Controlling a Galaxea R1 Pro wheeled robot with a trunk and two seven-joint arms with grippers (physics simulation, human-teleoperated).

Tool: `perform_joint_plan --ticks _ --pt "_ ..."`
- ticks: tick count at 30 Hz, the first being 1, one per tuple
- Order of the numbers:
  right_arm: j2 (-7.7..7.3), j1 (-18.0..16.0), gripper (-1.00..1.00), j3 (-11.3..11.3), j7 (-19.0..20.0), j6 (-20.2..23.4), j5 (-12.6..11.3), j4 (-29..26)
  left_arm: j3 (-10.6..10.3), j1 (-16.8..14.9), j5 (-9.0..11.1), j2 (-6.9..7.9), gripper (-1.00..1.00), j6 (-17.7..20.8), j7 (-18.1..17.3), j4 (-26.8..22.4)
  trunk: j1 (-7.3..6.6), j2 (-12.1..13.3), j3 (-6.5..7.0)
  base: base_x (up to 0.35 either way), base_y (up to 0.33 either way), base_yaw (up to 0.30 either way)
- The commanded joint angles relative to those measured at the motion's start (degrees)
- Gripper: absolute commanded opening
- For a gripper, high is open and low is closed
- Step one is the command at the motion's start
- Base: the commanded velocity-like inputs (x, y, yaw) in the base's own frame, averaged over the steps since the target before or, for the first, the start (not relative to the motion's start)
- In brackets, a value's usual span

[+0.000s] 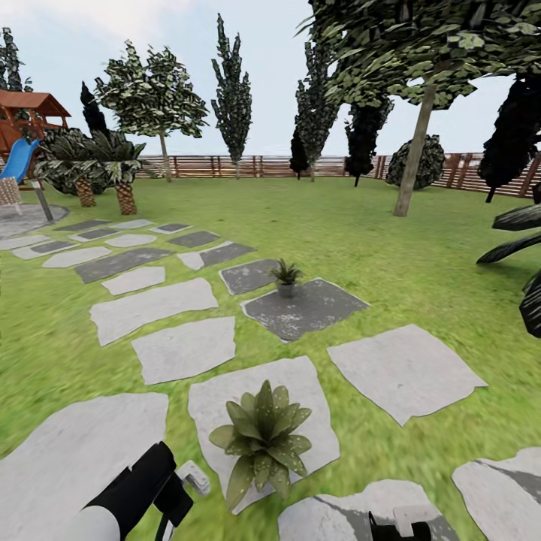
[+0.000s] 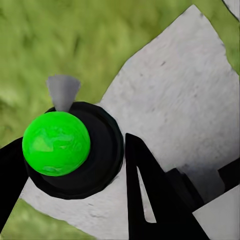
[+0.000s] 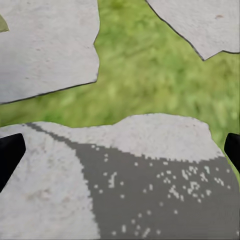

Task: Pick up the pesticide atomizer in the garden and spray insectifuge to fully cover both potted plants in the garden.

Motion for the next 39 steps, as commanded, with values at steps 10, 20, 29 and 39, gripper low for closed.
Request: perform_joint_plan --ticks 10,20,29,39 --pt "0.0 0.0 1.0 -0.2 -0.4 -0.2 0.6 0.1 -0.3 0.0 -0.7 -0.18 -1.0 0.0 -0.5 -0.1 -0.01 0.0 -0.06 -0.081 0.235 -0.076" --pt "0.0 0.0 1.0 -0.2 -0.4 -0.2 0.6 0.1 -0.1 0.1 -0.4 -1.02 -1.0 0.0 5.2 -0.1 -0.01 0.0 -0.06 -0.013 0.04 -0.197" --pt "0.0 0.0 1.0 -0.2 -0.4 -0.2 0.6 0.1 -0.1 0.1 -0.3 -1.05 -1.0 0.0 5.1 -0.1 -0.01 0.0 -0.06 0.013 0.199 -0.004" --pt "0.0 0.0 1.0 -0.2 -0.4 -0.2 0.6 0.1 -0.2 0.1 -0.3 -3.29 -1.0 -0.1 5.1 -0.1 -0.01 0.0 0.04 0.105 0.116 -0.107"
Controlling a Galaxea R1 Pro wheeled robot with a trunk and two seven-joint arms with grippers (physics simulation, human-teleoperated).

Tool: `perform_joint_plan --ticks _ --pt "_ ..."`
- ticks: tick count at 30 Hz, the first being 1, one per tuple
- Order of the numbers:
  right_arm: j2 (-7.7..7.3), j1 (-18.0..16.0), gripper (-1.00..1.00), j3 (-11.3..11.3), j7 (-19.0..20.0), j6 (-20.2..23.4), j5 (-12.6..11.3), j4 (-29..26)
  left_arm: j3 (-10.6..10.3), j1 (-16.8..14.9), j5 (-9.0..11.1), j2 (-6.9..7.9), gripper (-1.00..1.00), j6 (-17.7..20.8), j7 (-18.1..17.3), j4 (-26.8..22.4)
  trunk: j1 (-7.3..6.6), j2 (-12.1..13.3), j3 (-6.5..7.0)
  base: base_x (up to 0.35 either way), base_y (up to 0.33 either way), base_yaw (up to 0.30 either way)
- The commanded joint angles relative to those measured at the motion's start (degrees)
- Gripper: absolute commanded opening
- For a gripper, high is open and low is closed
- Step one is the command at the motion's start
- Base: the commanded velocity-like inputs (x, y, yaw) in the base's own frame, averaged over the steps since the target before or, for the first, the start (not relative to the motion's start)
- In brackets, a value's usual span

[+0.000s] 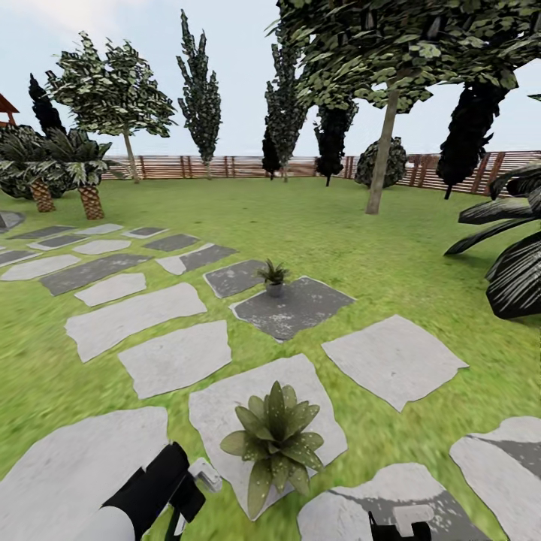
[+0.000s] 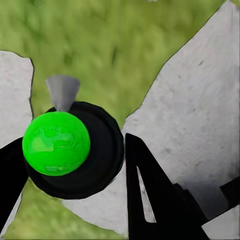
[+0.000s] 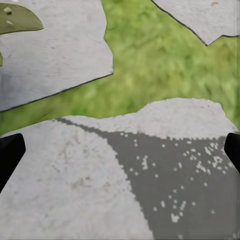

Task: Pick up the pesticide atomizer in the garden and spray insectifuge to fully cover both potted plants in the garden.

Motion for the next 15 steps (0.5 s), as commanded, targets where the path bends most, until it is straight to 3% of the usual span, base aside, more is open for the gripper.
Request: perform_joint_plan --ticks 1,4,15 --pt "0.0 0.0 1.0 -0.2 -0.4 -0.1 0.6 0.1 -0.2 0.0 -1.2 -1.27 -1.0 0.0 -0.4 -0.1 -0.01 0.0 -0.05 0.003 0.002 -0.026" --pt "0.0 0.0 1.0 -0.2 -0.4 -0.1 0.6 0.1 -0.1 -0.4 -1.2 -2.62 -1.0 0.1 -0.3 -0.1 -0.01 0.0 -0.05 0.001 0.0 -0.006" --pt "0.0 0.0 1.0 -0.2 -0.3 -0.1 0.6 0.1 0.1 0.3 -1.1 -2.1 -1.0 -0.3 -0.2 0.0 -0.01 0.0 -0.05 0.0 0.0 -0.03"
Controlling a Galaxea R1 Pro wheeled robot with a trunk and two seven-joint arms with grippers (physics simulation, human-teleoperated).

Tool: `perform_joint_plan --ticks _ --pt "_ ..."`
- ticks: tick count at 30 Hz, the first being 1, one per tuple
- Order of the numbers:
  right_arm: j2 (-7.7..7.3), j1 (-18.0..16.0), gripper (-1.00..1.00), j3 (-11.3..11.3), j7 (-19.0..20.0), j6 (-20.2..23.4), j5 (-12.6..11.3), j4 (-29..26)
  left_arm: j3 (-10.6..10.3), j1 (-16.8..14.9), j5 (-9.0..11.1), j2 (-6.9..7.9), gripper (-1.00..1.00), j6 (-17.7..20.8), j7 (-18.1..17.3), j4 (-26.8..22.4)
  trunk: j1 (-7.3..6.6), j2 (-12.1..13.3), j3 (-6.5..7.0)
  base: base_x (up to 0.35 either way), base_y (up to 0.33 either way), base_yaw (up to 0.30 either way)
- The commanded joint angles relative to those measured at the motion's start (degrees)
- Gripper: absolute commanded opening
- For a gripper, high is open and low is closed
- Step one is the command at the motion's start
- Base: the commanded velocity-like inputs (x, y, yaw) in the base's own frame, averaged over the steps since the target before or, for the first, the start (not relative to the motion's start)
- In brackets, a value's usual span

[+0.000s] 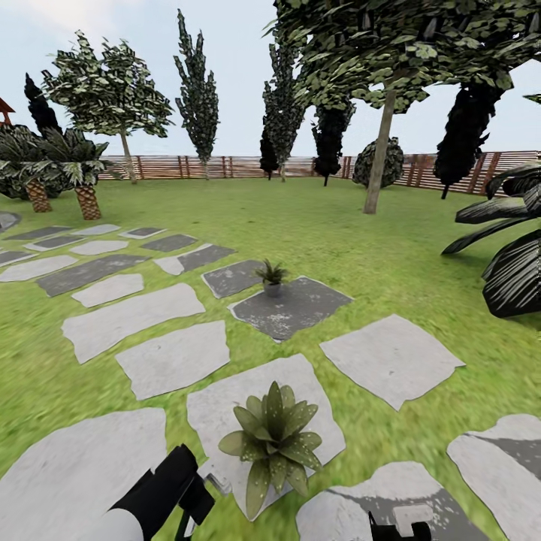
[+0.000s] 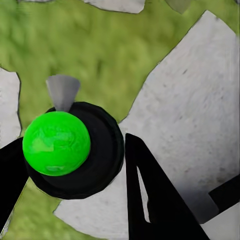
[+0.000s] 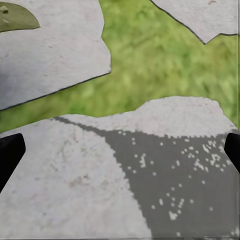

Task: Pick up the pesticide atomizer in the garden and spray insectifuge to fully cover both potted plants in the garden.

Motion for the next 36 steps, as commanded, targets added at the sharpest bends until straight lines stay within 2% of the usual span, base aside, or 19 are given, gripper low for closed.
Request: perform_joint_plan --ticks 1,3,7,14,19,21,28,32,36 --pt "0.01 0.0 1.0 -0.2 -0.3 -0.1 0.6 0.1 0.2 -0.1 -0.6 -0.02 -1.0 0.1 -0.5 -0.2 -0.01 0.0 -0.06 0.0 0.0 -0.233" --pt "0.01 0.0 1.0 -0.2 -0.3 -0.1 0.6 0.1 1.2 -0.3 -0.6 -0.16 -1.0 0.1 -0.5 -0.8 -0.01 0.0 -0.06 0.0 0.0 -0.26" --pt "0.01 0.0 1.0 -0.2 -0.3 -0.1 0.6 0.1 1.7 -0.3 -0.7 -0.23 -1.0 0.2 -0.5 -4.9 -0.01 0.0 -0.06 -0.168 0.0 -0.268" --pt "0.01 0.0 1.0 -0.2 -0.3 -0.1 0.6 0.1 1.6 -0.1 -1.1 0.08 -1.0 0.1 -0.2 -5.0 -0.01 0.0 -0.06 -0.233 0.014 -0.091" --pt "0.01 0.0 1.0 -0.2 -0.3 -0.1 0.6 0.1 1.7 0.8 -1.0 2.3 -1.0 0.1 1.0 -4.6 -0.01 0.0 -0.06 -0.01 0.001 -0.001" --pt "0.01 0.0 1.0 -0.2 -0.3 -0.1 0.6 0.1 1.7 1.1 -0.9 2.7 -1.0 0.0 1.0 -4.6 -0.01 0.0 -0.06 0.0 0.0 0.0" --pt "0.01 0.0 1.0 -0.2 -0.4 -0.1 0.6 0.1 1.7 1.1 -1.0 2.62 -1.0 0.1 1.1 -5.4 -0.01 0.0 -0.06 -0.037 0.018 0.0" --pt "0.01 0.0 1.0 -0.2 -0.3 -0.1 0.6 0.1 1.6 1.0 -0.9 2.26 -1.0 0.2 3.6 -5.4 -0.01 0.0 -0.06 -0.077 0.263 -0.081" --pt "0.01 0.0 1.0 -0.2 -0.3 -0.1 0.6 0.1 1.8 1.0 -0.9 2.14 -1.0 0.2 4.0 -4.9 -0.01 0.0 -0.06 -0.049 0.299 -0.245"
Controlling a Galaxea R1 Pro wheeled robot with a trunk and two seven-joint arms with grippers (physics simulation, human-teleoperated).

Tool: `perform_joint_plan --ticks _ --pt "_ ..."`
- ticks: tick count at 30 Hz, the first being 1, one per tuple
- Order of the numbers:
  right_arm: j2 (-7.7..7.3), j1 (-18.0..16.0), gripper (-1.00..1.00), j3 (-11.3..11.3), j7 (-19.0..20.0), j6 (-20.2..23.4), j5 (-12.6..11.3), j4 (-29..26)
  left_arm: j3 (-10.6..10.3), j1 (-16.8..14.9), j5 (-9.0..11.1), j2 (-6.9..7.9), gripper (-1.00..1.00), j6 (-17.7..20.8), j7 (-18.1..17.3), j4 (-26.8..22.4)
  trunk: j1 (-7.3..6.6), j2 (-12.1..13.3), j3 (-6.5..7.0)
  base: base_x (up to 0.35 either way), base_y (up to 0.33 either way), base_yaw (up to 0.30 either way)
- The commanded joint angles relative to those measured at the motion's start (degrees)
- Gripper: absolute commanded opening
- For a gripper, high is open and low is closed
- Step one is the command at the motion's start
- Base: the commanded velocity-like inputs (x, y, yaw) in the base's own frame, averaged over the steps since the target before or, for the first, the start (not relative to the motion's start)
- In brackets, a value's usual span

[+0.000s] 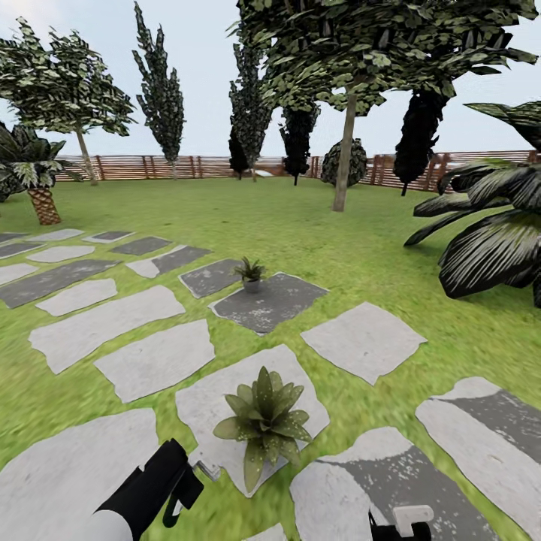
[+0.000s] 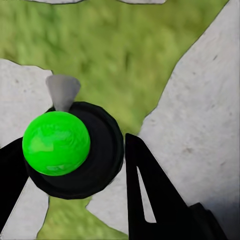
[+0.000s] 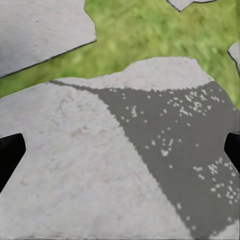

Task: Pick up the pesticide atomizer in the garden and spray insectifuge to fully cover both potted plants in the garden.

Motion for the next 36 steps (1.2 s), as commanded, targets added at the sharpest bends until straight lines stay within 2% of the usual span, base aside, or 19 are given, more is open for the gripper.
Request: perform_joint_plan --ticks 1,8,15,23,24,26,31,36 --pt "0.01 -0.1 1.0 -0.2 -0.4 -0.2 0.6 0.1 -0.1 0.0 -0.6 0.01 -1.0 0.1 -0.5 -0.1 -0.02 0.0 -0.05 -0.067 0.296 -0.261" --pt "0.01 -0.1 1.0 -0.2 -0.4 -0.2 0.6 0.1 -0.4 0.1 -0.3 -0.33 -1.0 0.0 -0.6 -0.1 -0.02 0.0 -0.05 -0.008 0.106 -0.241" --pt "0.01 -0.1 1.0 -0.2 -0.4 -0.2 0.7 0.0 -0.3 -1.5 -0.5 -2.34 -1.0 0.7 -0.8 -0.3 -0.02 0.0 -0.05 0.0 0.001 -0.016" --pt "0.01 -0.1 1.0 -0.2 -0.4 -0.2 0.6 0.0 0.2 -2.0 -0.3 -2.06 -1.0 0.9 -0.7 0.3 -0.02 0.0 -0.05 0.0 0.0 0.0" --pt "0.01 -0.1 1.0 -0.2 -0.5 -0.2 0.6 0.0 1.7 -2.1 -0.4 -2.33 -1.0 1.0 -0.6 0.2 -0.02 0.0 -0.05 0.0 0.0 0.0" --pt "0.01 -0.1 1.0 -0.2 -0.4 -0.2 0.6 0.0 2.4 -1.6 -0.6 -2.17 -1.0 0.9 -0.5 0.2 -0.02 0.0 -0.05 0.0 0.0 0.0" --pt "0.01 -0.1 1.0 -0.2 -0.5 -0.2 0.6 0.0 2.6 -1.3 -0.8 -1.92 -1.0 0.8 -0.1 0.2 -0.02 0.0 -0.05 -0.115 0.1 -0.138" --pt "0.06 -0.1 1.0 -0.2 -0.5 -0.2 0.6 0.0 2.3 -1.3 -0.9 -2.26 -1.0 0.7 0.0 0.2 -0.02 0.0 -0.05 0.041 0.153 -0.026"
